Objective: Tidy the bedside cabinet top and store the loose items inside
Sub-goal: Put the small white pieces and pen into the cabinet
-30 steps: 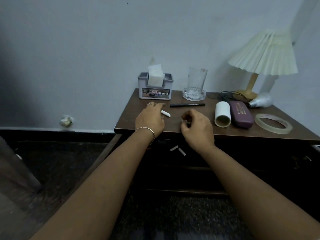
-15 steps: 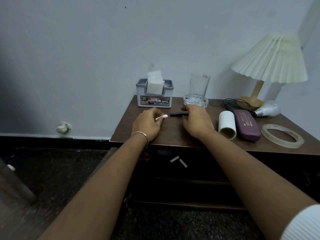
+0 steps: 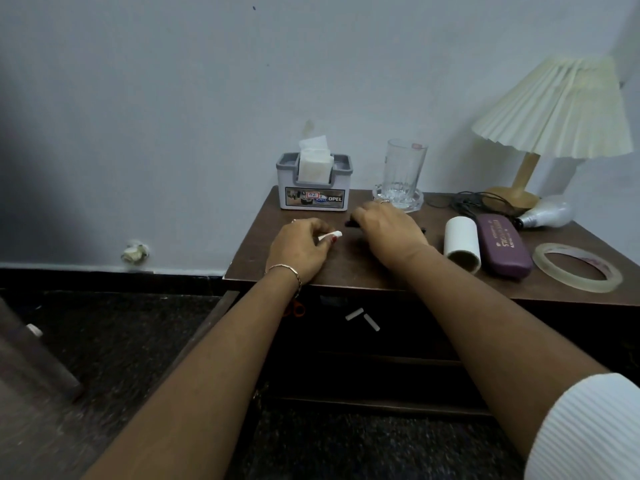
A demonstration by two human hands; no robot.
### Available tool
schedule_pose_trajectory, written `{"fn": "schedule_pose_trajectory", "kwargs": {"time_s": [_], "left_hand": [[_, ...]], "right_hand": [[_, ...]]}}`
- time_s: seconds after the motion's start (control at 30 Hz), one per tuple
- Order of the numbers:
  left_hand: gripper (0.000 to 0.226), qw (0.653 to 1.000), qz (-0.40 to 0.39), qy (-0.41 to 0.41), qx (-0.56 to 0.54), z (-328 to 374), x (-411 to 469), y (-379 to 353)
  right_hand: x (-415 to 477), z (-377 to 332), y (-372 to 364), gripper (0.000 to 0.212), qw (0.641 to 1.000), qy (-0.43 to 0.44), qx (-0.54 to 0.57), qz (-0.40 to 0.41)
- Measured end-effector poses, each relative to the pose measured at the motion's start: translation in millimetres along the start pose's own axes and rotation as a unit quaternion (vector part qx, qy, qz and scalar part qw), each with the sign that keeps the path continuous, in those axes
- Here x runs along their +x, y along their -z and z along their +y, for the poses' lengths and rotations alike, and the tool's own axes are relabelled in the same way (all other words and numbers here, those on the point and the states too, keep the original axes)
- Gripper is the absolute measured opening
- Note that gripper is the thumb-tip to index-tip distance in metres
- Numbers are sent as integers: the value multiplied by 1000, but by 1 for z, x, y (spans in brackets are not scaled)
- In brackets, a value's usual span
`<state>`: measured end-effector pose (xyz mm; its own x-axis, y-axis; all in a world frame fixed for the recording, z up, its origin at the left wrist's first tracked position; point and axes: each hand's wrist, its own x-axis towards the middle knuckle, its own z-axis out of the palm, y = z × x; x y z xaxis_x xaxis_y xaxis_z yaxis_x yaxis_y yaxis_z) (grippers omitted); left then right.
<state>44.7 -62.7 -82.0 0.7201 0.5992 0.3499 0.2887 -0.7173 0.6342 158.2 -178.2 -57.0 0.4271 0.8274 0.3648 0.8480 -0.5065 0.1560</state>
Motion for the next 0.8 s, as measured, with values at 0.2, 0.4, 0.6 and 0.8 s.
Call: {"fn": "schedule_pose_trajectory", "kwargs": {"time_s": [0.2, 0.4, 0.6, 0.8], "left_hand": [[18, 998, -7, 19, -60, 12, -20, 8], [14, 989, 29, 15, -141, 32, -65, 8], [14, 998, 52, -30, -19, 36, -116, 6], [14, 998, 48, -26, -3, 10, -138, 3]], "right_hand": [[-31, 1, 28, 30, 967, -84, 158, 184], [-79, -9, 58, 40, 884, -149, 337, 289], [-128, -25, 48, 28, 807, -276, 441, 281], [-173, -28, 27, 22, 785, -316, 477, 236]]}}
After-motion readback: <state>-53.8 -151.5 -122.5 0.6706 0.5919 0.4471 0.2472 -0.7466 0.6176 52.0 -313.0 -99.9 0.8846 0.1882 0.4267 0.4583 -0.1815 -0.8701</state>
